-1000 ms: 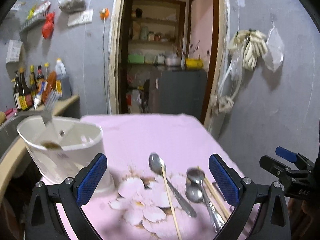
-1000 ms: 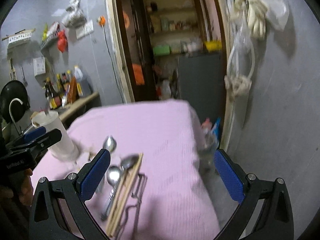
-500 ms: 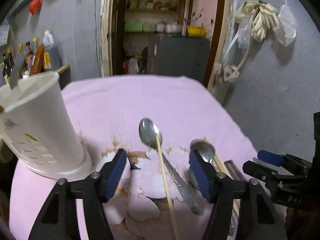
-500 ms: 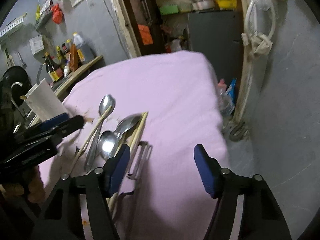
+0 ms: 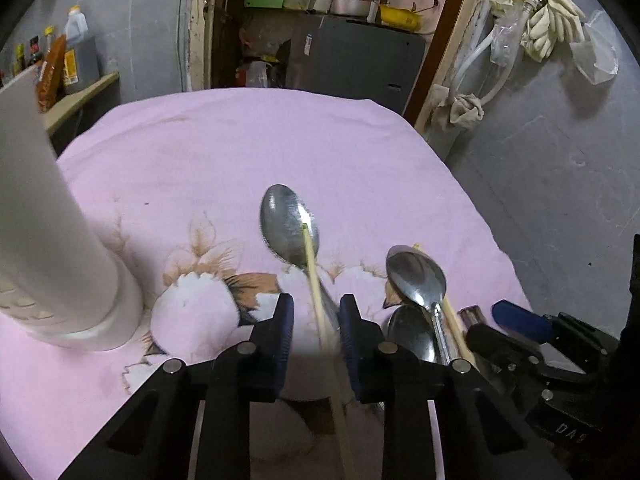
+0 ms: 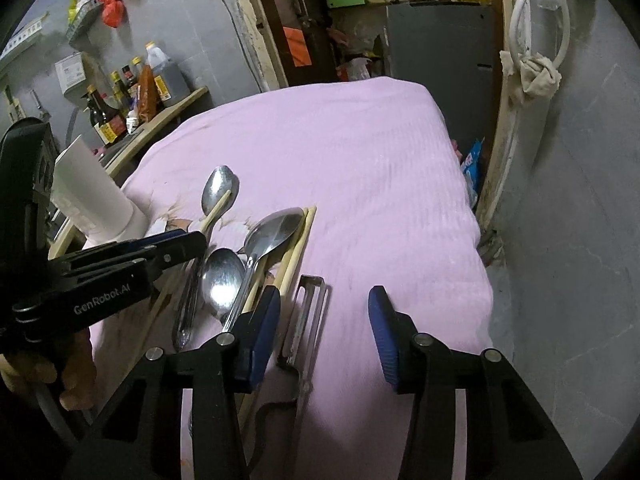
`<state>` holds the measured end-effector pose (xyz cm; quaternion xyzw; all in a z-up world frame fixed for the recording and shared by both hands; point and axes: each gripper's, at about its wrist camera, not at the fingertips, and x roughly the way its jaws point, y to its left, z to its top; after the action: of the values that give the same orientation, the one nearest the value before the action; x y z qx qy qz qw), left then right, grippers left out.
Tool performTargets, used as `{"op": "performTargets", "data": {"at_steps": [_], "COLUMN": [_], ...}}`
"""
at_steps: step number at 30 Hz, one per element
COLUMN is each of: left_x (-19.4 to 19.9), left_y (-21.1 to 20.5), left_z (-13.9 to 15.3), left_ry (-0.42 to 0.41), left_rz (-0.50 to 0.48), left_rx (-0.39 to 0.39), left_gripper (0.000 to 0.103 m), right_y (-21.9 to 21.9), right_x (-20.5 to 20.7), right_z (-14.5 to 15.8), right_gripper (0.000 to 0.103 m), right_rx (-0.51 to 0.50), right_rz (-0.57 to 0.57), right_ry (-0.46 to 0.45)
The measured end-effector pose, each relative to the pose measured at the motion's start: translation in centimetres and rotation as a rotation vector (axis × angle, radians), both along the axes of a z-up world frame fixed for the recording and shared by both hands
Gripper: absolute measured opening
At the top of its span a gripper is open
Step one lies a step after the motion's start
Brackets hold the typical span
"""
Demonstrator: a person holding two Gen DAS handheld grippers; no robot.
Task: Organize utensils
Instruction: 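Grasp a wooden chopstick with the left tool while the right tool grasps the metal peeler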
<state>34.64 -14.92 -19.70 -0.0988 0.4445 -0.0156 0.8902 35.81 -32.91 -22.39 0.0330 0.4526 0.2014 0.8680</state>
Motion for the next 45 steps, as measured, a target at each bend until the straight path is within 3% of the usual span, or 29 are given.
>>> {"op": "performTargets", "data": {"at_steps": [4, 9, 12, 24, 30, 38, 45], "left_x": [1.1, 0.9, 1.0, 1.6, -0.3, -3.0, -4.7], "left_y": [-0.2, 1.1, 1.8, 2.7, 3.3, 4.3, 5.5], "left_z": [-0.3, -0.5, -0.7, -0.8, 0.4, 2.8, 6.1], "left_ry": [0.023, 0.041, 0.055, 0.102, 0.057, -0.037, -0.158], "left_rz": [0.003, 0.044, 0.059, 0.075, 0.092, 0.065, 0.055], "left_rx": [-0.023, -0.098, -0.151, -0.222, -0.267, -0.348, -0.362], "left_gripper": [0.02, 0.011, 0.01, 0.007, 0.005, 0.005, 0.005], "right_y": [0.3, 0.2, 0.3, 2.4, -0.2, -1.4, -2.1], "right_x": [0.4, 0.0, -0.2, 0.5, -0.4, -3.3, -5.1], "right_z": [-0.1, -0.5, -0.4, 0.3, 1.0, 3.3, 6.0], "right_gripper": [0.038, 0.018, 0.018, 0.016, 0.011, 0.011, 0.011], "right_rx": [0.004, -0.01, -0.026, -0.165, 0.057, 0.145, 0.192], "right_rz": [-0.028, -0.041, -0.036, -0.011, -0.082, -0.099, -0.081], "right_ry": [0.034, 0.06, 0.07, 0.084, 0.119, 0.022, -0.099]}}
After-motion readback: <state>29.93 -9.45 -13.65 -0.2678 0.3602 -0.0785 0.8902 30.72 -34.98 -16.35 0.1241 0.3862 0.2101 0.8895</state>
